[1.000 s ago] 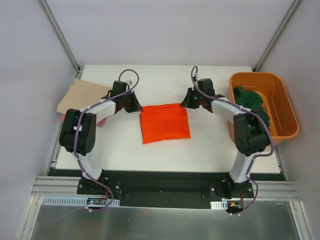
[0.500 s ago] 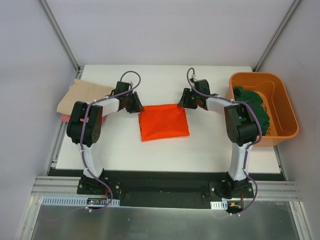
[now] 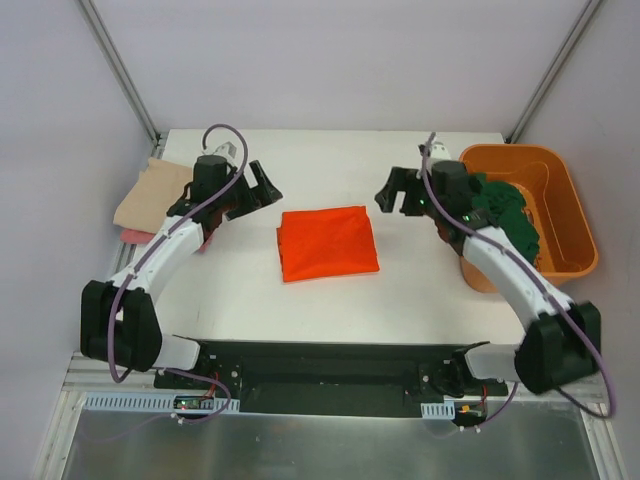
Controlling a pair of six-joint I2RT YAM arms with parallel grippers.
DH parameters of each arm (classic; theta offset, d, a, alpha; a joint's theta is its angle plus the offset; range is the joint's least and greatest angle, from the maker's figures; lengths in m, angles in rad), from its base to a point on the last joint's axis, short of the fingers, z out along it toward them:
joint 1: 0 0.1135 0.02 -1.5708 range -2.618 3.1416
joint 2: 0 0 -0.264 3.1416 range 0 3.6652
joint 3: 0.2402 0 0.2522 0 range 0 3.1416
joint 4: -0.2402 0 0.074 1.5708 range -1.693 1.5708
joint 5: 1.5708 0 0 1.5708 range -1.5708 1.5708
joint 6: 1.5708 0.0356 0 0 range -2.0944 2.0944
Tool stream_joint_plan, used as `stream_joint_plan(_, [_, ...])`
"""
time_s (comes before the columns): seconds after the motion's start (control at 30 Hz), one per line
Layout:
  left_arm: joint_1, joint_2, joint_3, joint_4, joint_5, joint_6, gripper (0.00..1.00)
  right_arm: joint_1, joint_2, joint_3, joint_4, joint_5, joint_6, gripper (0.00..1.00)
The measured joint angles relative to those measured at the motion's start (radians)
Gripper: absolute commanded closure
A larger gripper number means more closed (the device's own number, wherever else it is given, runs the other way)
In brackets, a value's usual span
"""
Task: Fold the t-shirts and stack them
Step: Smooth out wrinkles on the folded tshirt, then put the neatly folded tshirt into the corner of the board with the left arm
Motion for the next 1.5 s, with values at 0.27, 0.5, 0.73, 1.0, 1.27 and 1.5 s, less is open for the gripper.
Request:
stream_joint_plan(0.27, [-0.028, 0.093, -0.127, -0.024, 0.019, -0.002, 0.01, 0.042, -0.55, -0.394, -0.016, 0.166, 0.001, 0.04])
stream_joint_plan(0.5, [-0.074, 0.229, -0.121, -0.019, 0.011, -0.019, 0.05, 0.041, -0.89, -0.6, -0.046, 0.32, 0.042, 0.04])
stream_joint_plan(0.73, [-0.11, 0.303, -0.081, 0.013, -0.042, -0.024, 0.18, 0.041, -0.941, -0.618, -0.097, 0.379, 0.066, 0.04])
stream_joint_plan(1.0, [-0.188, 0.348, -0.033, -0.011, -0.146, -0.029, 0.38, 0.041, -0.888, -0.618, -0.127, 0.428, 0.071, 0.04])
stream_joint_plan(1.27, [-0.258, 0.375, 0.003, -0.072, -0.3, -0.083, 0.45, 0.041, -0.879, -0.618, -0.127, 0.46, 0.074, 0.04])
stream_joint_plan(1.5, [-0.258, 0.43, 0.056, -0.085, -0.303, -0.111, 0.99, 0.041, -0.89, -0.618, -0.128, 0.483, 0.074, 0.04])
